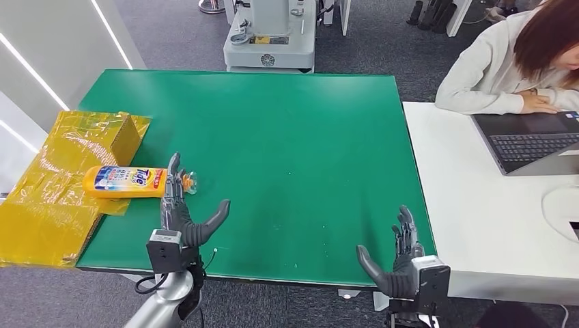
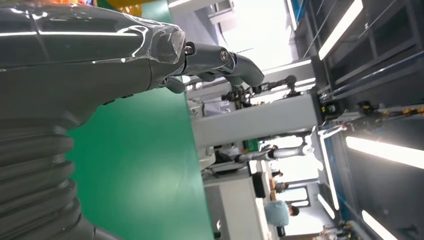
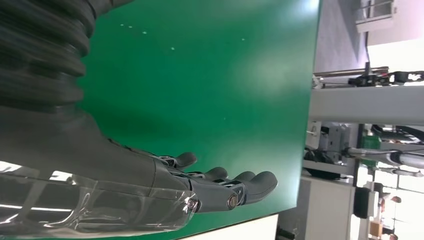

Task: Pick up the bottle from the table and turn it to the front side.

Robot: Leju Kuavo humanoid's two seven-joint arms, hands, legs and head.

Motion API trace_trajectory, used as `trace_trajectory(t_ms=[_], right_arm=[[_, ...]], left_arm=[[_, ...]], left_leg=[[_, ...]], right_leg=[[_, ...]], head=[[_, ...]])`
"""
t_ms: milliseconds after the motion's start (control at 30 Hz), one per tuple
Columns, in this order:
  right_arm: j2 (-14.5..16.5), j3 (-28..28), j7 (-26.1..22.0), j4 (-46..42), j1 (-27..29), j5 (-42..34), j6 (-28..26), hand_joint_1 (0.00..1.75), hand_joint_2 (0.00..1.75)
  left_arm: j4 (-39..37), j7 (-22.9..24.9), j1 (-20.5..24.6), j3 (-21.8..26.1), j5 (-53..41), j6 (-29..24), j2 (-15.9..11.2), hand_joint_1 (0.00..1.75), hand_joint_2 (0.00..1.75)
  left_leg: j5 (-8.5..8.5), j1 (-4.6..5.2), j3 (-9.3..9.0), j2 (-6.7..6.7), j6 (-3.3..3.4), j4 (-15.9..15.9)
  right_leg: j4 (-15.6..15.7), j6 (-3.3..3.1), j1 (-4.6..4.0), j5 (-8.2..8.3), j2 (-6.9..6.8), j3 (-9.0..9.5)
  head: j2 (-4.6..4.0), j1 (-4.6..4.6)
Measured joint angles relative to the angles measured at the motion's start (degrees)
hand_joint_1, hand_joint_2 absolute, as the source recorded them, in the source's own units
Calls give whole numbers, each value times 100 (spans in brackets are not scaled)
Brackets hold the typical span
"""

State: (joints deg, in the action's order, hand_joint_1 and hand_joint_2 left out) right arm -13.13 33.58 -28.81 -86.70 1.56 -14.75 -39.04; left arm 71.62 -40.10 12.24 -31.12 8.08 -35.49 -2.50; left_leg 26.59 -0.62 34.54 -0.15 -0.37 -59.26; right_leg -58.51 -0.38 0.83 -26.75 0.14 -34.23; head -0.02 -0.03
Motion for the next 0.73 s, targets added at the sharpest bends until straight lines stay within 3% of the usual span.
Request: trace_trajectory(t_ms=[200, 733], right_arm=[[61, 29, 59, 173, 18, 162, 77, 0, 175], [209, -172, 240, 239, 165, 1027, 149, 0, 175]], left_arm=[[-293, 124, -2, -202, 0, 84, -89, 0, 175], [-608, 1033, -146, -285, -548, 613, -308, 0, 175]], left_leg=[[0, 0, -1, 0, 0, 0], [0, 0, 1, 1, 0, 0]], right_leg=[[-1, 0, 0, 0, 1, 0], [0, 0, 0, 0, 0, 1]], head=[[0, 0], [0, 1]])
